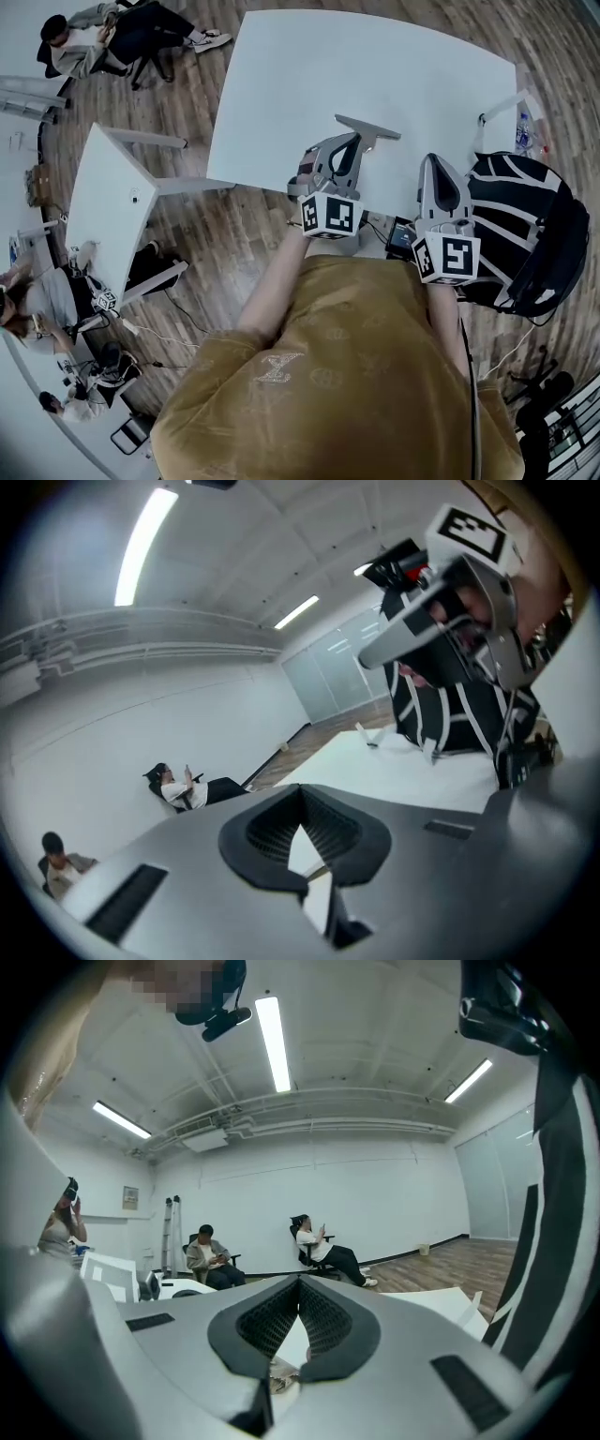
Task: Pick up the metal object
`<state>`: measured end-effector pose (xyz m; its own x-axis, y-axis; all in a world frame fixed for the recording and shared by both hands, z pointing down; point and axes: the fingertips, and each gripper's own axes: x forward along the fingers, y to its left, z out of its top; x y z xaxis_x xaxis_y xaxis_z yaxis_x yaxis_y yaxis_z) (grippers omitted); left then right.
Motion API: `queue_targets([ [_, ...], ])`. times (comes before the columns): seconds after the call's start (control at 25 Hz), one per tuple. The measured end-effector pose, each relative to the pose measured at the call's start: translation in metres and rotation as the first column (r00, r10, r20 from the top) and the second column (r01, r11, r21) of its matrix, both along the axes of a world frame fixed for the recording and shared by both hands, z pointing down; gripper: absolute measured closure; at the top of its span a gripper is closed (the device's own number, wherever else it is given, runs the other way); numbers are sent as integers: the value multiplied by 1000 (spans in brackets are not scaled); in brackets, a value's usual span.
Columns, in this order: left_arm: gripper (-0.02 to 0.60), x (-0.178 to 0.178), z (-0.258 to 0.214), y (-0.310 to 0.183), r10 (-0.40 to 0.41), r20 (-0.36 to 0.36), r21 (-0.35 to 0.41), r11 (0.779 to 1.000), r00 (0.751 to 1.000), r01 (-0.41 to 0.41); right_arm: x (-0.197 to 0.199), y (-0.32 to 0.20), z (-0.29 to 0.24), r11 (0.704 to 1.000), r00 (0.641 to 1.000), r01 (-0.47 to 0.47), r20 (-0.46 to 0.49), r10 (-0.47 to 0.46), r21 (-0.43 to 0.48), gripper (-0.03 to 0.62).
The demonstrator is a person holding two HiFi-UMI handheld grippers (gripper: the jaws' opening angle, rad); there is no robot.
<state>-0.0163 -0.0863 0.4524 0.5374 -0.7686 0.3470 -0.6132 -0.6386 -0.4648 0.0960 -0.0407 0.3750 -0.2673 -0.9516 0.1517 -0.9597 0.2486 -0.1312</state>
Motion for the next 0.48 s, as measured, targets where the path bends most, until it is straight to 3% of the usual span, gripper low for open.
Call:
queue_targets([
  [0.16, 575, 10, 42, -1, 109, 163, -24, 994, 981, -107, 4, -8, 10, 999, 1000, -25, 10, 26, -24, 588],
  [0.48, 574, 19, 95, -4, 243, 330, -79, 970, 912, -230, 12, -15, 24, 996, 998, -60, 7, 61, -62, 587],
])
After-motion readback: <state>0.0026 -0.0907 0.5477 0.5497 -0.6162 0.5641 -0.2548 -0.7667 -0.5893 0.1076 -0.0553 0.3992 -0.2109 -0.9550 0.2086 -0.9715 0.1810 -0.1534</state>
